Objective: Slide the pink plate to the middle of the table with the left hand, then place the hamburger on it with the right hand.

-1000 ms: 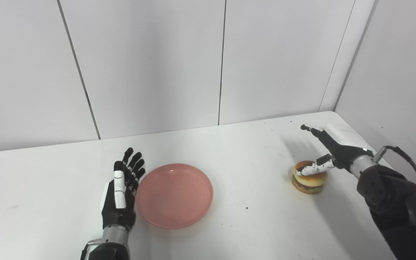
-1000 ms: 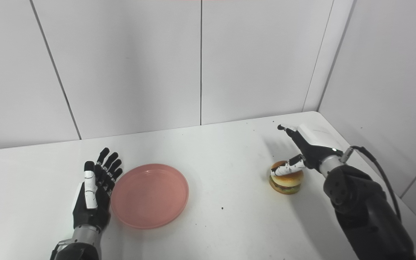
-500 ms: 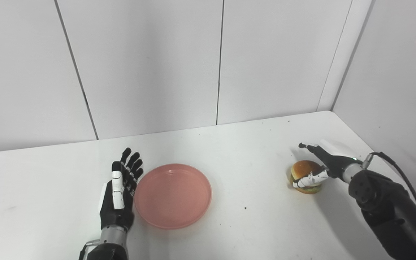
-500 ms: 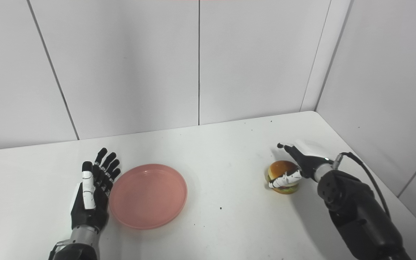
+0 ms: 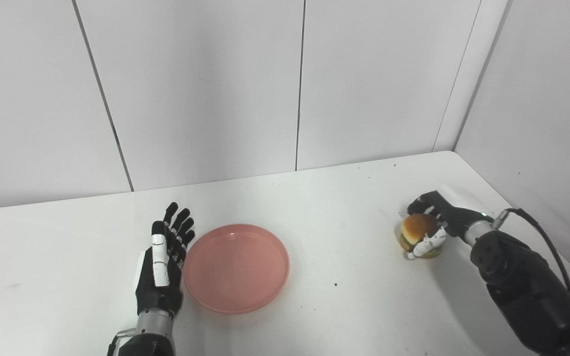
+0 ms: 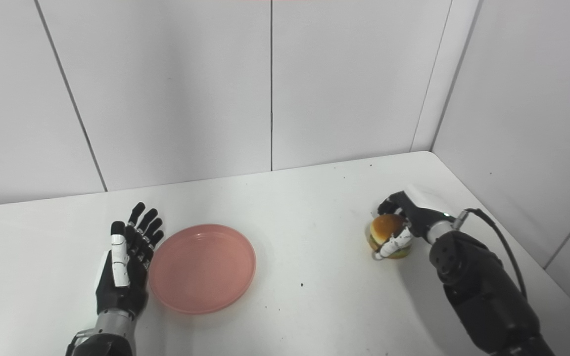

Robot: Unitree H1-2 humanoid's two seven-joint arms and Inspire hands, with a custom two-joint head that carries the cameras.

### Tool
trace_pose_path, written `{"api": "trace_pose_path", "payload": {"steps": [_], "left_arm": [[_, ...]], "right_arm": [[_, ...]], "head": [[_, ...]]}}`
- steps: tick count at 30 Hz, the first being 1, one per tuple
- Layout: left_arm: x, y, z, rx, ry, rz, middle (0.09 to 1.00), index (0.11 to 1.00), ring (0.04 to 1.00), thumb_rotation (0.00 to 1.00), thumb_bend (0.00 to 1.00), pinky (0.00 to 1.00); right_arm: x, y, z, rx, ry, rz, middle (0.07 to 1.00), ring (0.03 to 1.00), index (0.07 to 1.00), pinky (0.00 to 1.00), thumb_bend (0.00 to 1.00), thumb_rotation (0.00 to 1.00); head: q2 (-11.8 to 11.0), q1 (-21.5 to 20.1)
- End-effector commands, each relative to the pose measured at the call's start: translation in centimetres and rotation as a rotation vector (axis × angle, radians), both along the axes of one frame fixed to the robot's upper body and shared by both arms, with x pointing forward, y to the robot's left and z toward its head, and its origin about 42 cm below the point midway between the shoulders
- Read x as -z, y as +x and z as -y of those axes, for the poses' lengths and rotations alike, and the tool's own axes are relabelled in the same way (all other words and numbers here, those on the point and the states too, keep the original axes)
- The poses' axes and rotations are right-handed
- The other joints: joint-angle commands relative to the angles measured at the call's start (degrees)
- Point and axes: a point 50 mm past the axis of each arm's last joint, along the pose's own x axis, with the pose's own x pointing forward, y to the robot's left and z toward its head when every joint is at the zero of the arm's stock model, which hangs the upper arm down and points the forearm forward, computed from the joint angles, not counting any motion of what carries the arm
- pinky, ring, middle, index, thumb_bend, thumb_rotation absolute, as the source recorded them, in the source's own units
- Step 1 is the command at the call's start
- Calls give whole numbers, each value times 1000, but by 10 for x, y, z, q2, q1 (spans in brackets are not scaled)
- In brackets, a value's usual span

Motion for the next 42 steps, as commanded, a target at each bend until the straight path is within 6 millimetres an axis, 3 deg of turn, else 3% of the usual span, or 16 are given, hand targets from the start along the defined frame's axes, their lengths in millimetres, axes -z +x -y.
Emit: {"api": "trace_pose_path", "payload": {"steps": [1,6,12,19,26,32,42], "left_arm": [[43,-24,-10,-14,17,-117,921,919,929,1000,737,938],[43,-24,-8,-11,10,-119,921,919,928,1000,740,936],[40,-25,-3,-4,16,-112,928,928,935,1000,721,941],[38,-25,9,-3,24,-101,929,932,938,1000,723,942],[37,-26,17,-1,49,-111,929,928,942,1000,758,941],[39,-25,20,3,48,-103,931,930,946,1000,752,940],[41,-27,27,-2,37,-94,930,929,945,1000,745,942]], "right_arm": [[-29,1,1,1,-23,155,440,355,535,292,527,2],[-37,-2,-3,-19,-20,292,463,413,503,340,531,0],[-45,-7,-13,-45,3,400,447,392,517,316,528,0],[-54,-6,-31,-123,53,447,438,385,522,306,527,0],[-61,10,-72,-291,77,432,435,353,525,269,526,0],[-66,28,-106,-427,133,398,475,430,497,352,530,0],[-79,33,-178,-634,177,319,451,391,511,303,528,0]], "head": [[1,1],[1,6],[2,17],[4,57],[1,73],[1,85],[3,122]]}}
